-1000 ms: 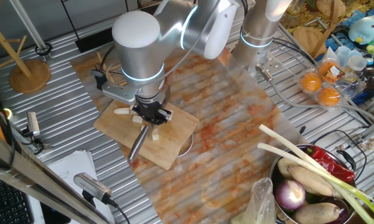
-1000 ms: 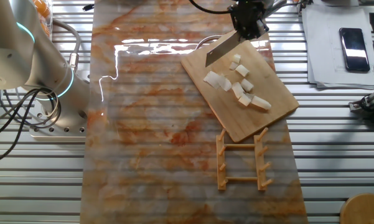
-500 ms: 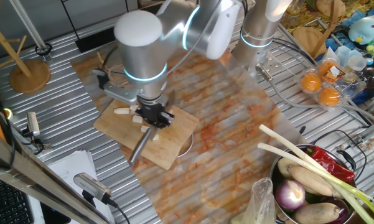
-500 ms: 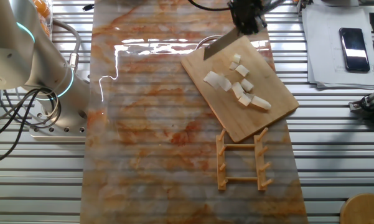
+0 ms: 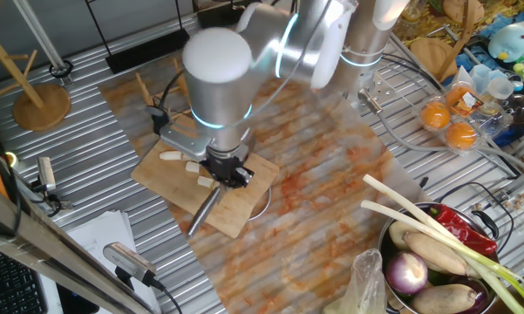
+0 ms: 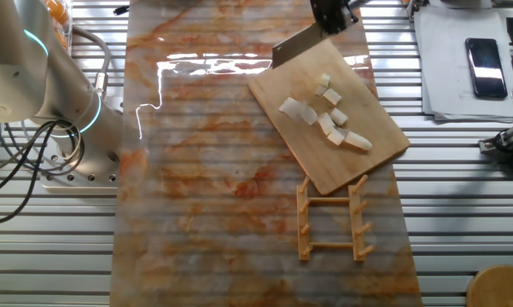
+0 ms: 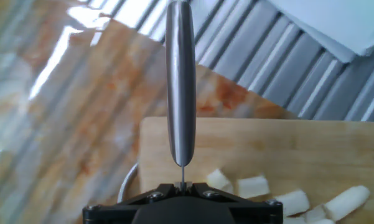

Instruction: Chop the scallions

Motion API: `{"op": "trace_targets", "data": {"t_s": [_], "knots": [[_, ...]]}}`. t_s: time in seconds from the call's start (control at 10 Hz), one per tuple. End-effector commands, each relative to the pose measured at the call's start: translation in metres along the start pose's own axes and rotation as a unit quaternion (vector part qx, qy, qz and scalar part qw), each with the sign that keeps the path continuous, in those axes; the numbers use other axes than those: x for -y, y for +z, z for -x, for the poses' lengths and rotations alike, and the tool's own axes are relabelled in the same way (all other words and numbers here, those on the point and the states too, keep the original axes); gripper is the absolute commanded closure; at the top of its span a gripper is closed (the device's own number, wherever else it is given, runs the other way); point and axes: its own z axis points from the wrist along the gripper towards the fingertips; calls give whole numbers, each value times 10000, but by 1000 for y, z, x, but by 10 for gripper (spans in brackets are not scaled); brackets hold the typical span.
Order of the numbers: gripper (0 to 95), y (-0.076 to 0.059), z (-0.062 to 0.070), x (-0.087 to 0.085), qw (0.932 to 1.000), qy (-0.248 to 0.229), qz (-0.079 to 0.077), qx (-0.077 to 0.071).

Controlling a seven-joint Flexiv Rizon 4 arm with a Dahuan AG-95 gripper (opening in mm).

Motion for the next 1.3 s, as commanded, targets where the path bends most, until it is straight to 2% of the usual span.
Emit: {"op": "trace_targets", "data": {"t_s": [0.1, 0.2, 0.4, 0.7, 0.8, 1.0, 1.1, 1.2, 1.3], "knots": [[950, -9, -14, 17, 9971, 559, -442, -268], [950, -12, -20, 30, 9959, 707, -496, -287], [950, -14, -29, 56, 9952, 808, -484, -272], [950, -24, -41, 89, 9950, 849, -461, -248], [950, -24, -45, 95, 9951, 855, -447, -226], [950, -24, -45, 95, 9946, 945, -357, -221], [950, -24, -45, 95, 9924, 1194, -237, -188], [950, -24, -45, 95, 9891, 1446, -226, -186], [950, -24, -45, 95, 9799, 1969, -181, -258]]}}
